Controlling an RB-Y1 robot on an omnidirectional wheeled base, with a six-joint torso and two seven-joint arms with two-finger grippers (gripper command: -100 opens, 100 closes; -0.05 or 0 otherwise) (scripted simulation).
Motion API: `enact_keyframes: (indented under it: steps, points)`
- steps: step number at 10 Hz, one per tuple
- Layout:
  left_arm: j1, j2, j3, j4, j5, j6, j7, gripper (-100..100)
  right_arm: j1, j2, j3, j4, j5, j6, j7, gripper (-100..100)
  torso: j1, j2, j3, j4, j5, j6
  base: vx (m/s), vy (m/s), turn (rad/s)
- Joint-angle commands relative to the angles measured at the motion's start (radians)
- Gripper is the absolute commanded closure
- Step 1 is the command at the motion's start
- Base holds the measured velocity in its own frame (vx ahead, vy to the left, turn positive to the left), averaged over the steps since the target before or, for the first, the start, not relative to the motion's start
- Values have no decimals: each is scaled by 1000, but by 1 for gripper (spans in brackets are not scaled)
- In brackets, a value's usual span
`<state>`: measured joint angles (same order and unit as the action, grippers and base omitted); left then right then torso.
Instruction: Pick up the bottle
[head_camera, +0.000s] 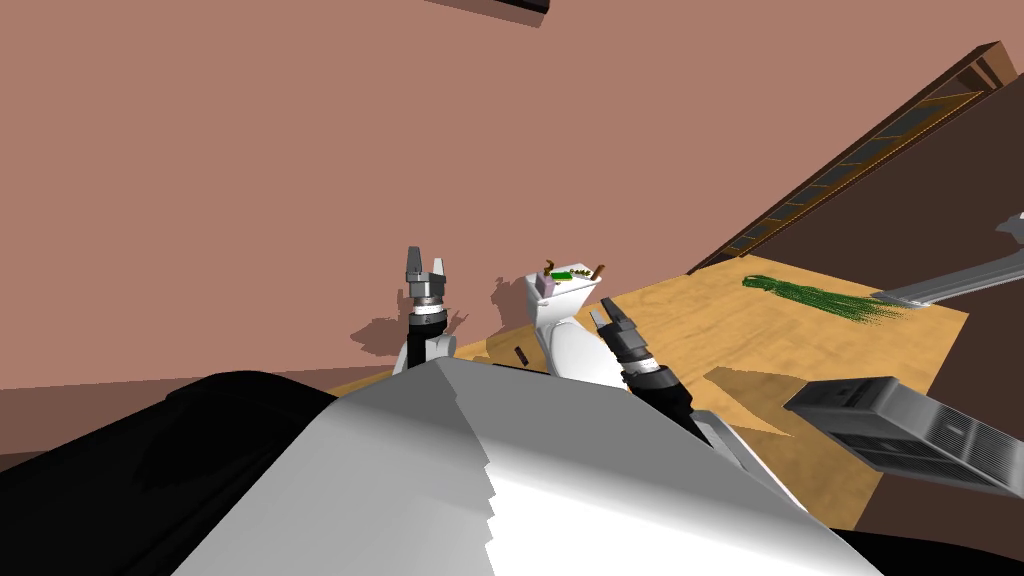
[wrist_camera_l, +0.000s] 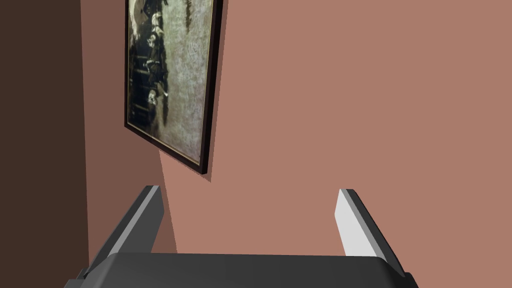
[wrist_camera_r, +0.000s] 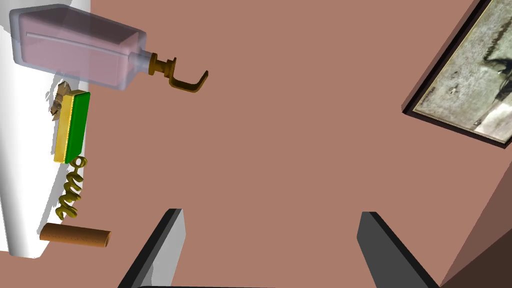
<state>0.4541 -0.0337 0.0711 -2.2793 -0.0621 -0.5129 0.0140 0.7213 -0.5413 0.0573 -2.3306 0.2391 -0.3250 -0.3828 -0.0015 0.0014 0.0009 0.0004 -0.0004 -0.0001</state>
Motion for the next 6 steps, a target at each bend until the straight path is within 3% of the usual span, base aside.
enact_keyframes:
  steps: [1, 3, 6]
  points:
    - [0, 0, 0, 0, 0, 0, 0, 0, 20, -50, 12, 14, 13, 8, -33, -100, 0, 0, 0, 0, 0, 0, -23, -22, 13]
    - [0, 0, 0, 0, 0, 0, 0, 0, 20, -94, 12, 14, 13, 8, -33, -100, 0, 0, 0, 0, 0, 0, -15, -16, 3]
    - [0, 0, 0, 0, 0, 0, 0, 0, 55, -190, 36, 23, 35, 34, -92, -100, 0, 0, 0, 0, 0, 0, -19, -17, 18]
